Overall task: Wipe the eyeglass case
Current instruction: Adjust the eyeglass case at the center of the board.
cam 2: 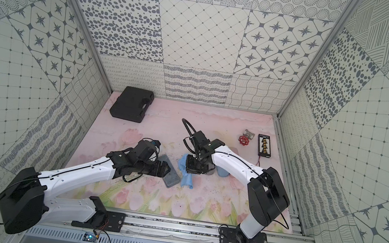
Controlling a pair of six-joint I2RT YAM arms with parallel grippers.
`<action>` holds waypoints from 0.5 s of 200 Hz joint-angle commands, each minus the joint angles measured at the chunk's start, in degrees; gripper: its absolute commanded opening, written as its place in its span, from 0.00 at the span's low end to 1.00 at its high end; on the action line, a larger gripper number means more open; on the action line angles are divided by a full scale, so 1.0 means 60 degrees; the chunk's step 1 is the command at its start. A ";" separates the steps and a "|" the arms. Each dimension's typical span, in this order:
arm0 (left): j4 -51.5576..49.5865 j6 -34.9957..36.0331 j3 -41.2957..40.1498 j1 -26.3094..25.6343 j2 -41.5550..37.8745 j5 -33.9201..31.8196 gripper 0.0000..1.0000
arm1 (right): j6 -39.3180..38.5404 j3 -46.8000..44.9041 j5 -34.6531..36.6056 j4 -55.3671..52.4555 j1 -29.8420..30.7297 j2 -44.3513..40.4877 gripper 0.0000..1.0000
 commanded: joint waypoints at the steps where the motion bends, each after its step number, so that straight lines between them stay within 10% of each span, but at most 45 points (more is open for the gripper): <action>1: -0.0013 0.1995 0.0923 0.1148 0.1301 0.0329 0.90 | 0.1955 -0.0996 -0.1133 0.1472 0.0028 -0.0594 0.00; 100: 0.1258 0.1636 0.1166 0.1949 0.3247 0.1972 0.86 | 0.3430 -0.1287 -0.2804 0.4197 -0.0163 0.0768 0.00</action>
